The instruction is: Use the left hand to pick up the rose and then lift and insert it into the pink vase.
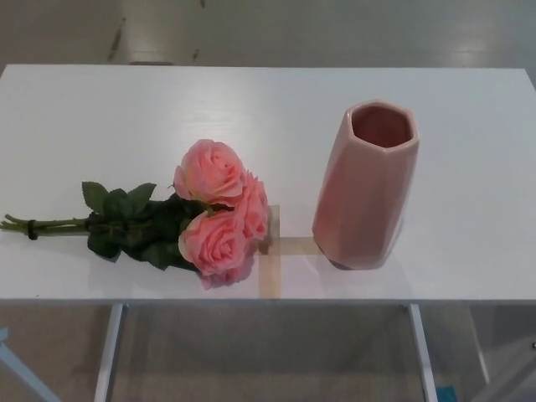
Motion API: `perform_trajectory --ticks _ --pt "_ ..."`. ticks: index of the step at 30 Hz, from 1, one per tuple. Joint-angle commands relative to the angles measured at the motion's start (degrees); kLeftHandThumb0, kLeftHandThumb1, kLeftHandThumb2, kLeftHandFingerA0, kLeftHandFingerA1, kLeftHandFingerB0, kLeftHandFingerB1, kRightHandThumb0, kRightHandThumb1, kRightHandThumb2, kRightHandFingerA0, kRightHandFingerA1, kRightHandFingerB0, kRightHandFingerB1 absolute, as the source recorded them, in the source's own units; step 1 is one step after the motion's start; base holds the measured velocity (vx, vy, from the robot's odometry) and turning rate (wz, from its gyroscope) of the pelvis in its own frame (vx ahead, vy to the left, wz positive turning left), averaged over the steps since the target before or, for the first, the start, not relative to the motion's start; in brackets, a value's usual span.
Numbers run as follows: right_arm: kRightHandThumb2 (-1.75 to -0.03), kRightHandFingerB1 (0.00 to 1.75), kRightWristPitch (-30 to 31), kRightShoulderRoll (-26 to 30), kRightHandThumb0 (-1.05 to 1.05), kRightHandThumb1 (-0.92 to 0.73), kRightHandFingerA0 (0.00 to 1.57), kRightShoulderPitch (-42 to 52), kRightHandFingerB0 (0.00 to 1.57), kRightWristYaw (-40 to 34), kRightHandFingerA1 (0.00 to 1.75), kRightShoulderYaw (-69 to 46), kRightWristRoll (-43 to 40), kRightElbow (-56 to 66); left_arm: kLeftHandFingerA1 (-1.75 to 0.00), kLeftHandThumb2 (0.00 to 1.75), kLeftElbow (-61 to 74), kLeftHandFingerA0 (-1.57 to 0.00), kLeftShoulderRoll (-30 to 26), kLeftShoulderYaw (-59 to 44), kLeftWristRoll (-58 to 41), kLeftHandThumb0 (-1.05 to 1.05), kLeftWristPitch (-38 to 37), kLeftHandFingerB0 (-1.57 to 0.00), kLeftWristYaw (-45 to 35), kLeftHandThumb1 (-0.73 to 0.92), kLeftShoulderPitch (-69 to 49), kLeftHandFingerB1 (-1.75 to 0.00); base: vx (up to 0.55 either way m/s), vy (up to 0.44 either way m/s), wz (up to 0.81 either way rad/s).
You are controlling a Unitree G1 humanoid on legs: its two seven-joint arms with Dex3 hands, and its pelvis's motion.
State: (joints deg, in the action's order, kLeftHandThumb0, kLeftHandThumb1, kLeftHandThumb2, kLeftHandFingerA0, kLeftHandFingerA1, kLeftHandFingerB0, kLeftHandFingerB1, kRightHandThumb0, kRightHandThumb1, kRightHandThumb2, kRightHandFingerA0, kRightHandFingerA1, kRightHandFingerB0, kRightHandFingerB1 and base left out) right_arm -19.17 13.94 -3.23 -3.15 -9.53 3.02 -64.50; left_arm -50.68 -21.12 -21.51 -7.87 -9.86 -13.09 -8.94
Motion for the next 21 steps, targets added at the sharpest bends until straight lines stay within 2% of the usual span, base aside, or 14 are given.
perform_trajectory --ticks 1,3,6,9,13,14,15,16,19,20,21 --pt "-0.58 0.46 -1.4 0.1 -0.23 -0.63 0.61 0.4 0.54 -1.1 0.50 0.4 0.1 -0.5 -0.26 0.64 9.7 -0.06 0.7 -1.9 -4.9 -0.19 -1.2 -0.05 -5.1 0.52 -5.8 -0.25 0.00 0.000 0.00" --pt "-0.58 0.46 -1.3 0.0 -0.23 -0.63 0.61 0.2 0.54 -1.6 0.50 0.8 0.6 -0.8 -0.24 0.66 17.9 -0.05 0.0 -4.1 -7.6 -0.17 -2.6 -0.05 -8.4 0.51 -11.5 -0.24 0.00 0.000 0.00" --pt "-0.58 0.46 -1.4 0.1 -0.23 -0.63 0.61 0.2 0.54 -1.7 0.50 0.9 0.6 -0.8 -0.24 0.66 20.2 -0.05 0.4 -4.4 -7.6 -0.17 -1.2 -0.05 -8.4 0.51 -12.4 -0.24 0.00 0.000 0.00" --pt "-0.58 0.46 -1.6 0.1 -0.23 -0.63 0.62 -0.2 0.53 -2.4 0.50 1.8 1.3 -0.8 -0.24 0.68 32.7 -0.04 0.1 -9.3 -12.0 -0.10 -3.0 -0.04 -11.1 0.50 -20.3 -0.22 0.00 0.000 0.00" --pt "-0.58 0.46 -1.7 0.1 -0.23 -0.63 0.62 -0.2 0.53 -2.5 0.50 2.0 1.2 -0.8 -0.24 0.68 34.8 -0.04 0.6 -9.8 -12.0 -0.10 -1.5 -0.04 -11.2 0.50 -21.0 -0.22 0.00 0.000 0.00" --pt "-0.58 0.46 -1.6 0.1 -0.22 -0.63 0.61 -0.3 0.54 -2.2 0.50 1.9 0.8 -0.6 -0.25 0.69 49.8 -0.01 0.2 -13.2 -14.5 -0.12 -3.5 -0.01 -11.8 0.47 -26.8 -0.19 0.00 0.000 0.00" --pt "-0.58 0.46 -1.5 0.1 -0.22 -0.63 0.61 -0.5 0.54 -2.1 0.50 1.8 0.7 -0.6 -0.25 0.68 52.8 -0.01 0.2 -14.1 -15.0 -0.12 -3.8 -0.01 -11.9 0.46 -27.8 -0.19 0.00 0.000 0.00" --pt "-0.58 0.46 -1.4 0.0 -0.22 -0.63 0.61 -0.6 0.54 -2.1 0.50 1.8 0.6 -0.6 -0.26 0.55 55.0 0.00 0.0 -14.8 -15.4 -0.13 -3.9 0.00 -11.9 0.52 -28.3 -0.22 0.00 0.000 0.00" --pt "-0.58 0.46 -1.3 0.0 -0.22 -0.63 0.61 -0.7 0.54 -2.0 0.50 1.7 0.5 -0.5 -0.26 0.55 58.3 0.00 0.1 -16.0 -15.7 -0.13 -3.3 0.00 -12.0 0.52 -29.1 -0.22 0.00 0.000 0.00" --pt "-0.58 0.46 -1.2 -0.1 -0.22 -0.63 0.62 -0.9 0.54 -1.9 0.50 1.5 0.3 -0.6 -0.19 0.64 61.7 0.00 -0.4 -17.2 -16.4 -0.19 -4.1 0.00 -12.2 0.41 -29.5 -0.13 0.00 0.000 0.00" --pt "-0.58 0.46 -0.9 -0.3 -0.22 -0.63 0.62 -1.3 0.54 -1.5 0.50 1.2 -0.2 -0.8 -0.18 0.64 67.1 0.00 -1.4 -19.2 -17.4 -0.21 -5.8 0.00 -12.6 0.41 -29.8 -0.13 0.00 0.000 0.00"
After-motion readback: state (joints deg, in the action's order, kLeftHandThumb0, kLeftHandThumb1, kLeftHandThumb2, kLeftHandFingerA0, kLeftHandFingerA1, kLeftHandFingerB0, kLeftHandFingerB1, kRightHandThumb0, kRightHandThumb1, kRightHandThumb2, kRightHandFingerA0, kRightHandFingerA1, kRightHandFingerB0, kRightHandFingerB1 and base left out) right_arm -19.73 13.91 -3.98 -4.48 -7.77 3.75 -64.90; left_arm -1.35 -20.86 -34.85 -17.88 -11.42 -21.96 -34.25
